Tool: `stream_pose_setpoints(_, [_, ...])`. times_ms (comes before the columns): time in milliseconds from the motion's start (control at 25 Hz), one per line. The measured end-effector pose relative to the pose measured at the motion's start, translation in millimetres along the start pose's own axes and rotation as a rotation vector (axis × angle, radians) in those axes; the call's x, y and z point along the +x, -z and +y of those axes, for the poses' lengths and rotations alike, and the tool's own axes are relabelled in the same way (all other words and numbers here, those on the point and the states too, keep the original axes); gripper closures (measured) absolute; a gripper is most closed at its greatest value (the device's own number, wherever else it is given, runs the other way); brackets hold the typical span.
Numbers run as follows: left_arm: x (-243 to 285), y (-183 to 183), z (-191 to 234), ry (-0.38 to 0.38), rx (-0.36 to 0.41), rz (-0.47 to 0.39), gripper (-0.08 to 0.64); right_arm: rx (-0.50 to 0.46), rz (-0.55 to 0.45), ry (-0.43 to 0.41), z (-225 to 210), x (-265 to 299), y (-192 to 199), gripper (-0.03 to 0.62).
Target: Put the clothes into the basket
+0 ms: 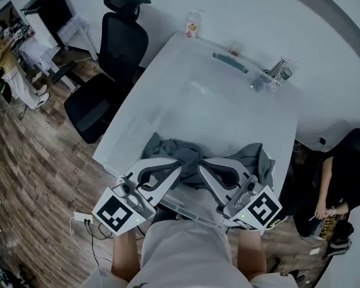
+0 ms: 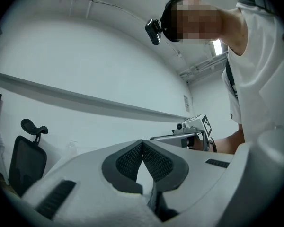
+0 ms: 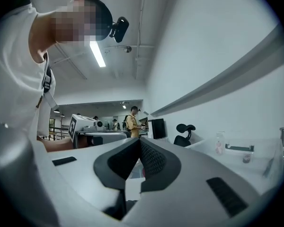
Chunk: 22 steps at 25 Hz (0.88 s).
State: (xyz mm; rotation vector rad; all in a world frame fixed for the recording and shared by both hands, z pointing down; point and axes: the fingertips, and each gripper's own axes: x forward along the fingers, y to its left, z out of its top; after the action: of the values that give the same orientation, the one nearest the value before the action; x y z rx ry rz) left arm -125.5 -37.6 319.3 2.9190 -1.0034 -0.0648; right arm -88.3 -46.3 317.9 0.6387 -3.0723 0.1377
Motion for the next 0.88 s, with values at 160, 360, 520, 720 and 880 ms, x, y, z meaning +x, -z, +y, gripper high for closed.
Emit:
stream_pose_setpoints(160, [9, -7, -12, 0.049, 0.001, -0.028, 0.555, -0.005, -0.025, 0.026, 1, -15, -6, 0.588])
stream_pose_setpoints(360, [25, -13, -28, 0.115, 0.016, -0.051, 0.555, -0.019, -0.036, 0.070, -1, -33, -8, 0.588])
stream_pose_setpoints(520, [40, -13, -43, 0.178, 0.037, -0.040, 0.555, -0.029, -0.051, 0.131, -6, -53, -13, 0.586])
stream_pose_setpoints(720, [66, -14, -68, 0.279, 0.045, -0.040, 0.555, -0.048, -0.067, 0.239, -16, -93, -17, 0.588])
stream_pose_setpoints(880, [88, -12, -93, 0.372, 0.045, -0.030, 0.555, -0.051, -0.066, 0.349, -24, -131, -19, 0.586])
